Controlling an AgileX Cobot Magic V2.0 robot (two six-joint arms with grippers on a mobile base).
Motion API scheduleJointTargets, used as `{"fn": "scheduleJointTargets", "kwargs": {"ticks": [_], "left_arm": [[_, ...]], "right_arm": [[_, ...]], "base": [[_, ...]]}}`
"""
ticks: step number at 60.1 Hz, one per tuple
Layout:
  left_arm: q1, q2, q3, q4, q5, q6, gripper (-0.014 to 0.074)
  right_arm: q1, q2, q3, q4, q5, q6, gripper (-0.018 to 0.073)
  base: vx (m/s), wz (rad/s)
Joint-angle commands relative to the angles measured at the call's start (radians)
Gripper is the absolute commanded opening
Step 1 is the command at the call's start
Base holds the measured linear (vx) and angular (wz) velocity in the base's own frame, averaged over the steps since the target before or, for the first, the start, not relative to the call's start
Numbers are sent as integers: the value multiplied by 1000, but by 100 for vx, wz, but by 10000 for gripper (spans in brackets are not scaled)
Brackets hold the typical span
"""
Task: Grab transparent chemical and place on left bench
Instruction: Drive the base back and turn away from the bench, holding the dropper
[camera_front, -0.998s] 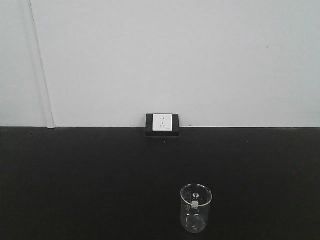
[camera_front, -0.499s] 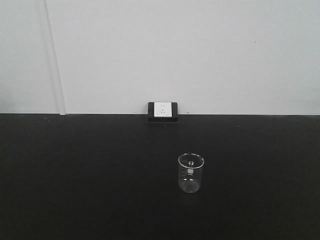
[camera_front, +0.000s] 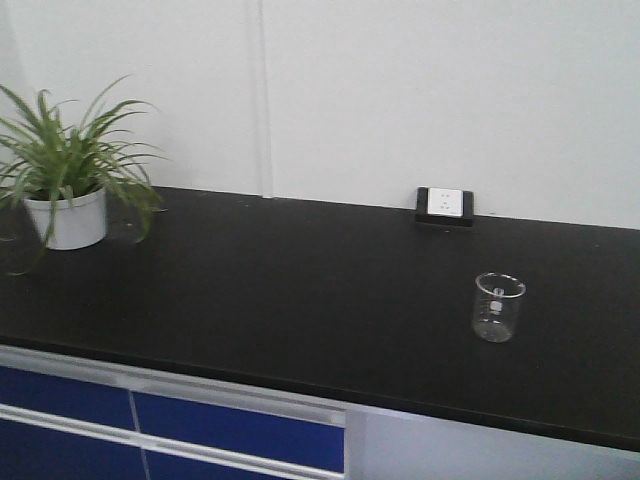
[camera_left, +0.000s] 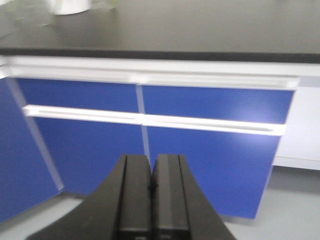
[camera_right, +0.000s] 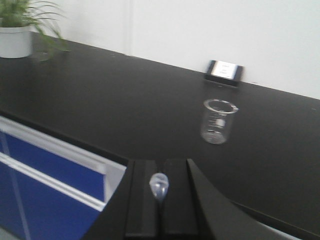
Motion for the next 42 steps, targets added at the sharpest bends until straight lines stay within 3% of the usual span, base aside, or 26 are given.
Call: {"fn": "scheduleJointTargets", "kwargs": {"ticks": [1,42], "left_arm": [[-2,-19,16,-1,-78,-8,-3],[-2,-19,16,-1,-78,-8,-3]], "right_arm": [[-2,2,-30,-13,-78,-7,-1],[-2,2,-30,-13,-78,-7,-1]], "base": [[-31,55],[-26,47]]}}
